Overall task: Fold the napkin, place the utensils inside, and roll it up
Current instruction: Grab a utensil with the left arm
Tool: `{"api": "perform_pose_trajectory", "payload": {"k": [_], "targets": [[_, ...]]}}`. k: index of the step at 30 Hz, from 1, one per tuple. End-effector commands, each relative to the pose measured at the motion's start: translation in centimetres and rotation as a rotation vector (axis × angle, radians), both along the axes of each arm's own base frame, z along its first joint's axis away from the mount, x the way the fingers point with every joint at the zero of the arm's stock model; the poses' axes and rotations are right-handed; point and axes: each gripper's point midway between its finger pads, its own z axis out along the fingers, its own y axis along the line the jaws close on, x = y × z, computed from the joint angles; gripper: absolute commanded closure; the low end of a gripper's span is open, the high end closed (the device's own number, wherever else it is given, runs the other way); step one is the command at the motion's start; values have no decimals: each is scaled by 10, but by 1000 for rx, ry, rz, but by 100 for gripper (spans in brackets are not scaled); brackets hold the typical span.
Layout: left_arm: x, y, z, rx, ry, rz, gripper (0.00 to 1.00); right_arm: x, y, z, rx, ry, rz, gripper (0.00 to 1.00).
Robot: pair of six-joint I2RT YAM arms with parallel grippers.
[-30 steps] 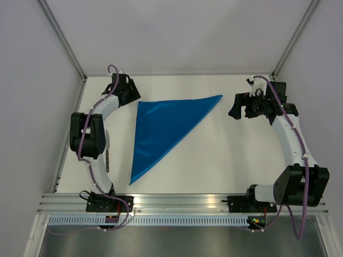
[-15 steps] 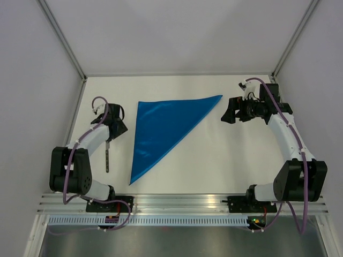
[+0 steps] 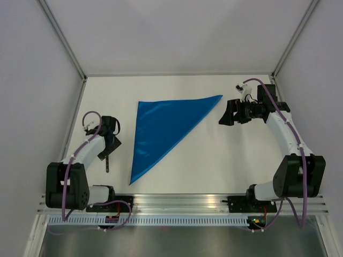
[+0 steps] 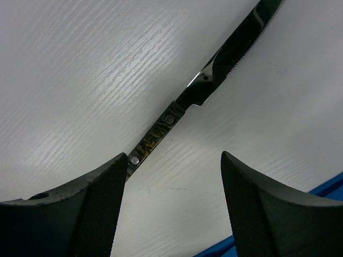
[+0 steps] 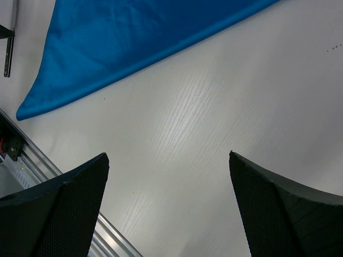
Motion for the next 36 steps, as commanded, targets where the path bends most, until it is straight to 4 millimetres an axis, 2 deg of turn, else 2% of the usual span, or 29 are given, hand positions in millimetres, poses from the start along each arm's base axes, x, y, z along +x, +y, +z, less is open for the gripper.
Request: {"api": "perform_pose_trajectory", "payload": {"k": [1,6,8,13,23,26,29,31,34,36], "targets": [[-3,2,-8,-27,40,62,25,-3,6,4,21,-19,40,2],[2,5,-22,-54,89,60,24,-3,5,5,16,-27,37,2],[7,-2,-26,-87,97,36,25,-3,4,4,14,-24,34,2],[19,-14,-38,-146,114,-34,37,-2,3,2,5,-21,27,2],[37,-23,-45,-191,125,-92,62,0,1,-3,-3,-13,16,2],[40,-23,-45,-187,127,-100,71,2,1,-3,-5,-17,16,2],[42,-22,-45,-179,132,-114,85,1,1,-4,-5,-14,18,2],[47,-20,-40,-170,119,-125,98,1,1,-5,-5,-11,16,2],[62,-16,-20,-135,94,-187,98,2,1,-5,-6,-12,15,2],[80,-14,6,-111,36,-227,98,2,0,-5,-8,-13,15,2]]}}
